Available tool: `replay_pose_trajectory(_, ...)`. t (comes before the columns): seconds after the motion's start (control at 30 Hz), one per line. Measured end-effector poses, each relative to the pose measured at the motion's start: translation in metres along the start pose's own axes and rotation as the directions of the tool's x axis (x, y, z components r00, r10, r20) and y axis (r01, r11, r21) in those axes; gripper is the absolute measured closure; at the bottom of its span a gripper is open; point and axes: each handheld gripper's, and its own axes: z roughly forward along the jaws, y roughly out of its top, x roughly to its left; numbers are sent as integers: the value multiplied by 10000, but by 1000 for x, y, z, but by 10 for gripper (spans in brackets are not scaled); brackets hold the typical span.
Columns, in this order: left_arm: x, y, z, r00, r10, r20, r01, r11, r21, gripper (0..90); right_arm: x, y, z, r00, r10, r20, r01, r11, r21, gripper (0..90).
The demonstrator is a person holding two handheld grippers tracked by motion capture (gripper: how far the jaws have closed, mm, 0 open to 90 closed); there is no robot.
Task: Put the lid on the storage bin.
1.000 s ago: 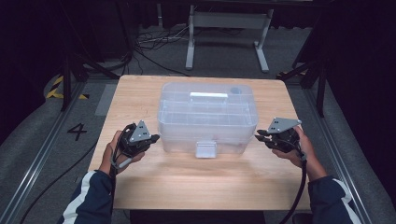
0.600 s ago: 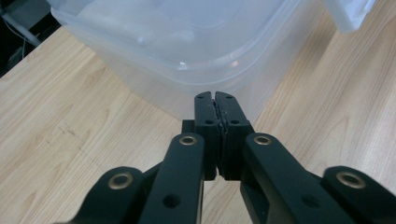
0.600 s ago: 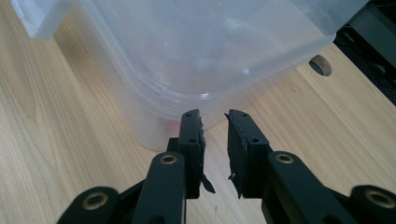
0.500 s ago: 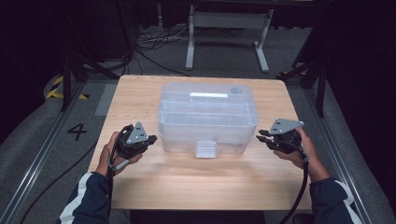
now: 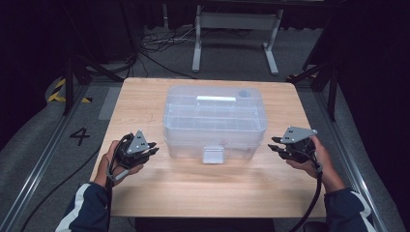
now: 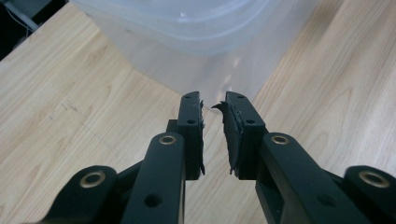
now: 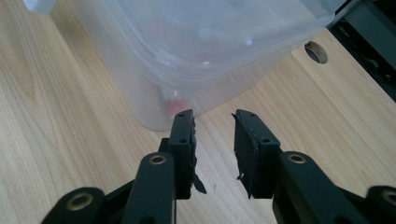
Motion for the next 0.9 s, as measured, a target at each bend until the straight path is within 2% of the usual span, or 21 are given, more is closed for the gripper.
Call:
replay_pose_trajectory(0.3,-1,-11,-2,9999,-6,-171,12,9995,330,690,3,-7,1,10000,18,58,-20,9995,309,617)
replay_pose_trajectory(0.63,-6,-26,3,9996,5,-279,26,9939,1098,589,5,-15,3,9995,26,309,-47,9978,665,533)
replay_pose_trajectory(0.9,-7,-36,1,9993,-91,-359,134,9924,1227,501,6,-23,4,9989,5,463,-43,9967,814,461)
